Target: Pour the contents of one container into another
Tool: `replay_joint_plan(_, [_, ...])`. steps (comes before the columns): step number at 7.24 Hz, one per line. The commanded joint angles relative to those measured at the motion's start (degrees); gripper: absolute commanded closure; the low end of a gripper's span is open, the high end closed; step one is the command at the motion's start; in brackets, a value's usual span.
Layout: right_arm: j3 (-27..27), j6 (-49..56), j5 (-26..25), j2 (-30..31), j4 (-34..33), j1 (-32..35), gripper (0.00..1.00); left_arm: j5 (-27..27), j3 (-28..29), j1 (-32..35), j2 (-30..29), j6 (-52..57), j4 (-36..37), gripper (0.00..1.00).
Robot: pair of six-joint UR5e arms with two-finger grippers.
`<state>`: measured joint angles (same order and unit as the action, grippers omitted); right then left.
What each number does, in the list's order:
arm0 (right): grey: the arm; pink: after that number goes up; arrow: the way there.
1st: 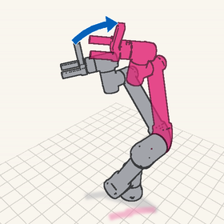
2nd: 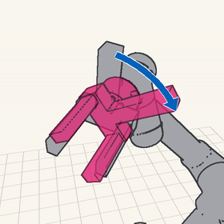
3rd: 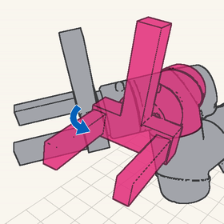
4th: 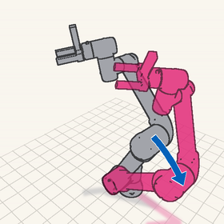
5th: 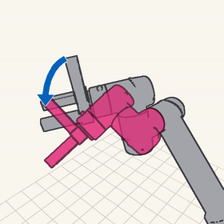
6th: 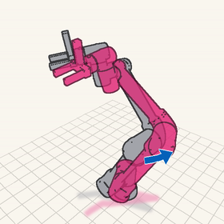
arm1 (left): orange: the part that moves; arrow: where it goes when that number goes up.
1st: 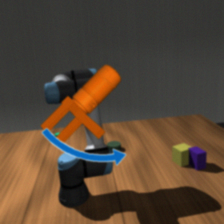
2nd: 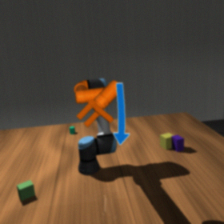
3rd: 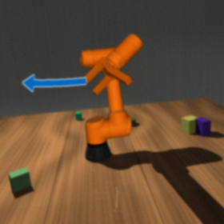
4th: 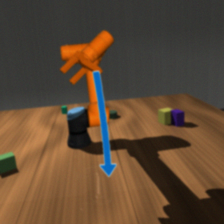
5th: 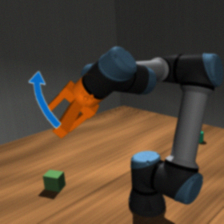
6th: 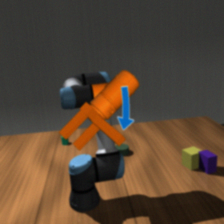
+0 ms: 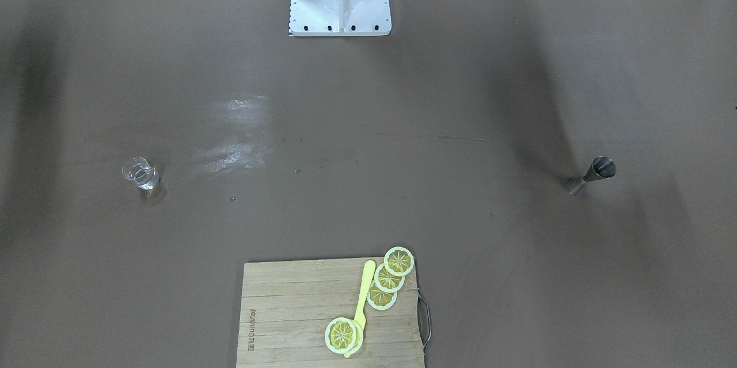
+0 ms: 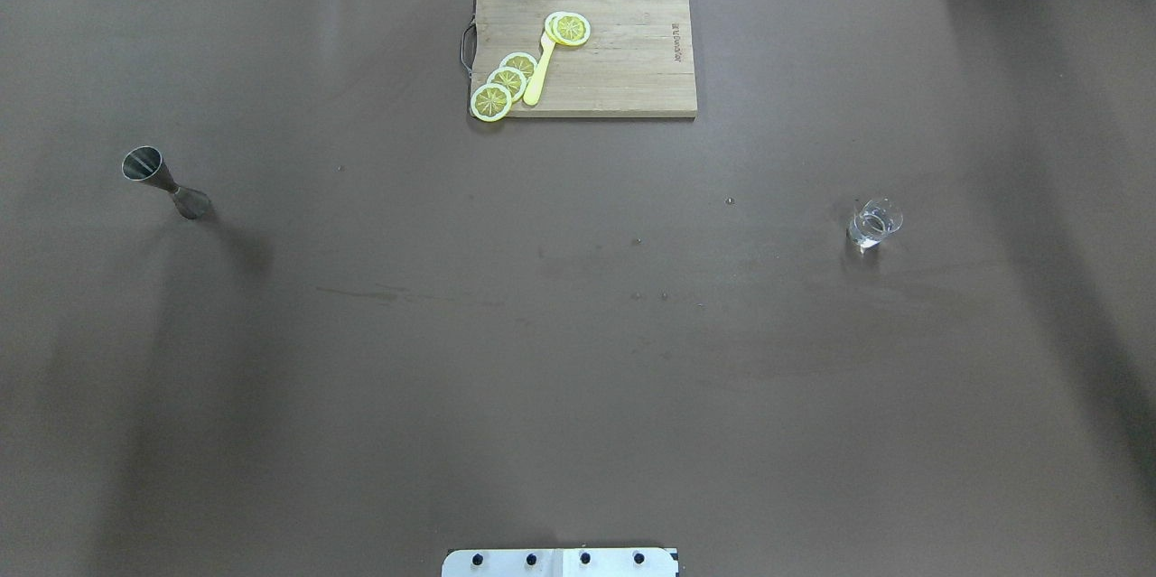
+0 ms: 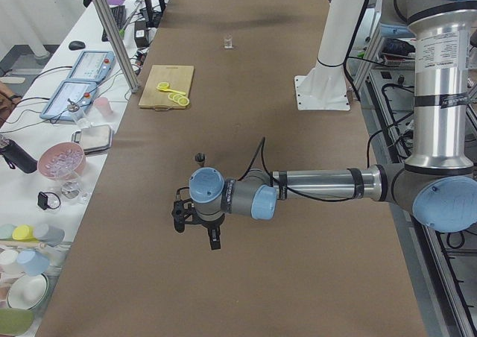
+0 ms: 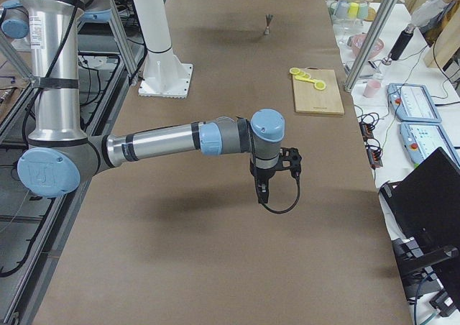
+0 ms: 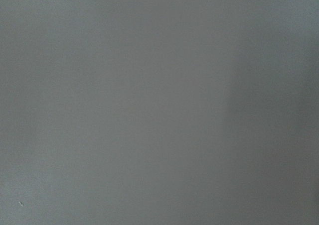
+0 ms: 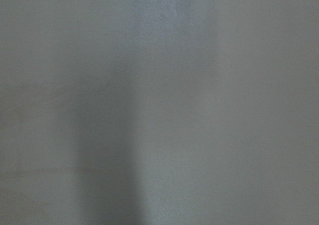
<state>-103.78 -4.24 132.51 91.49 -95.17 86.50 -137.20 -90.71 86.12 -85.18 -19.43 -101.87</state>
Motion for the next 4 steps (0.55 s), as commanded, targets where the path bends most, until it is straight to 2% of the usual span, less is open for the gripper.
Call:
replay_joint_plan(1, [-0.8, 0.2, 0.03, -0.09, 0.07, -0.01, 0.0, 0.0, 0.01, -0.08, -0.07, -0.25, 0.0, 0.01])
replay_joint_plan(3, [-2.04, -0.06, 0.03, 0.18, 1.29, -0.01, 0.0, 0.0, -0.08, -0.08, -0.07, -0.25, 0.0, 0.01])
replay_joint_plan(4, [-1.69, -0.15, 0.03, 0.79, 4.52, -0.01, 0.0, 0.0, -0.08, -0.08, -0.16, -0.25, 0.09, 0.01])
